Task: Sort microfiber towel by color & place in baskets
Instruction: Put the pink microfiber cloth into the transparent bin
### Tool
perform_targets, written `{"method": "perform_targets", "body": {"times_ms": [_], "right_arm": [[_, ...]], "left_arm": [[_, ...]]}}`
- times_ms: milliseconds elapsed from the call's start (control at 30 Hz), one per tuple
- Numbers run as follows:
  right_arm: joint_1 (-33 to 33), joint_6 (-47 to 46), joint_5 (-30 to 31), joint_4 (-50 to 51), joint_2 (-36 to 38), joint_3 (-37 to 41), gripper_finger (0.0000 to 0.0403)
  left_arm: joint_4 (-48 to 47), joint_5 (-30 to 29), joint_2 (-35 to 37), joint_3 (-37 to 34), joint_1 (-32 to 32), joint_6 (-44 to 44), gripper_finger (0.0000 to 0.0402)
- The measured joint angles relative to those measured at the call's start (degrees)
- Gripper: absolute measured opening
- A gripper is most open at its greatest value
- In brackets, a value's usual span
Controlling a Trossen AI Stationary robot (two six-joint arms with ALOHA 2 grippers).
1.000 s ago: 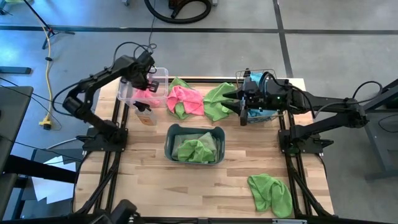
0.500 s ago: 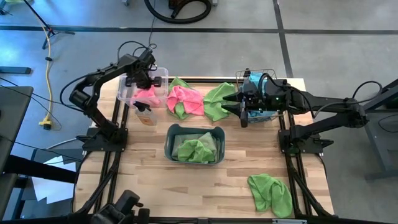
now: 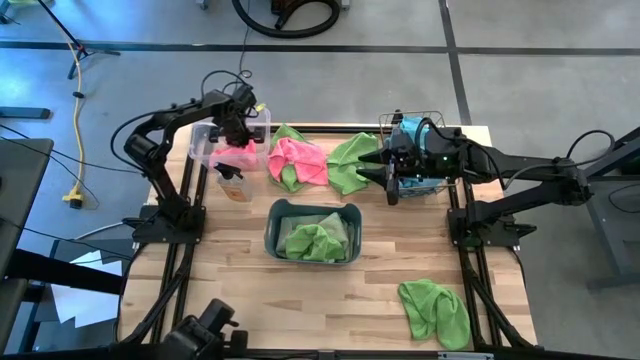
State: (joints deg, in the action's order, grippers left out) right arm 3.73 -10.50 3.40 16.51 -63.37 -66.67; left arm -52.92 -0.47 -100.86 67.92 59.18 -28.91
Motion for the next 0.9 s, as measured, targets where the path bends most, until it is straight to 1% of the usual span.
{"method": "perform_targets", "body": {"times_ms": [233, 433, 600, 900], "right_arm": [[0.0, -0.1, 0.0, 0.5, 0.0, 0.0, 0.0174], [0.0, 0.0, 0.0, 0.5, 0.0, 0.0, 0.0174], [0.0, 0.0, 0.0, 0.5, 0.0, 0.0, 0.0174], [0.0, 0.0, 0.0, 0.5, 0.0, 0.0, 0.0174]], "left_arm": [[0.9, 0.0, -1.7, 0.0, 0.0, 0.5, 0.0002], [1.5, 0.0, -1.7, 0.0, 0.0, 0.5, 0.002], [1.5, 0.0, -1.7, 0.0, 0.0, 0.6, 0.0052], [1.3, 0.3, -1.3, 0.0, 0.1, 1.7, 0.0128]]}}
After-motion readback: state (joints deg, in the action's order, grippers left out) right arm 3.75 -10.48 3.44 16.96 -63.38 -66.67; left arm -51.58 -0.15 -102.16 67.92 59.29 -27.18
